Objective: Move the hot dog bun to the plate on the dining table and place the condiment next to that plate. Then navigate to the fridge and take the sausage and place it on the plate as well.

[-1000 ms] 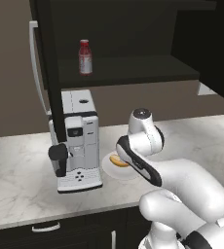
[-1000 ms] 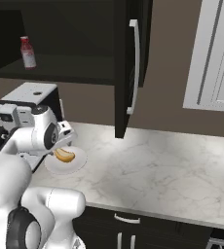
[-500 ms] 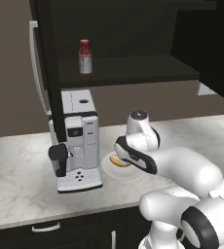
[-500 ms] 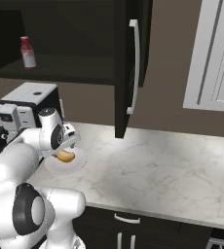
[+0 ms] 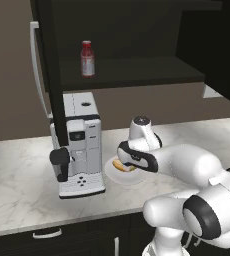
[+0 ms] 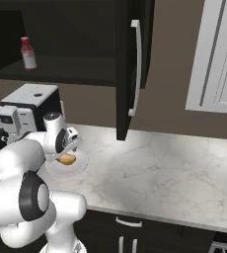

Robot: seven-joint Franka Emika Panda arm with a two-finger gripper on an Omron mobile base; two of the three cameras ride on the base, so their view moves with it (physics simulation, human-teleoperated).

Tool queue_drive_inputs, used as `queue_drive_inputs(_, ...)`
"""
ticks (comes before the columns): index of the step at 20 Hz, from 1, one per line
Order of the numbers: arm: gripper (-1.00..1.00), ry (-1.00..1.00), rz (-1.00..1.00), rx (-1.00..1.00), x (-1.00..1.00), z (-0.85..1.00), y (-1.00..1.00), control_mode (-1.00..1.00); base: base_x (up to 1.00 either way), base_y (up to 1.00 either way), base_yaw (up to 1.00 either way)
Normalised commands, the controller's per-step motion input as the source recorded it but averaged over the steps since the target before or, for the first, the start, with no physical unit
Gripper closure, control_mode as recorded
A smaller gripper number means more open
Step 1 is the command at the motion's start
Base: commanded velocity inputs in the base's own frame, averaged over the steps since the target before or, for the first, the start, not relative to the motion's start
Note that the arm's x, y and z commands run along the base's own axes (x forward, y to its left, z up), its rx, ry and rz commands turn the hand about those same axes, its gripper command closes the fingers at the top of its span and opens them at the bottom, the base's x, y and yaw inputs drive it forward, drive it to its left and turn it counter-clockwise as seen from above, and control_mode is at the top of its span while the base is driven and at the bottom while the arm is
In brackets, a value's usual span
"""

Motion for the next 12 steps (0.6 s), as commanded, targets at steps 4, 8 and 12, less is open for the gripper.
queue_drive_inputs(4,-1.0,0.0,0.11,0.0,0.0,-0.25,0.01,-1.0,0.0,0.0,0.0)
queue_drive_inputs(8,-1.0,0.0,0.1,0.0,0.03,-0.19,0.0,-1.0,0.0,0.0,0.0)
queue_drive_inputs(12,-1.0,0.0,0.1,0.0,0.14,-0.13,0.0,-1.0,0.0,0.0,0.0)
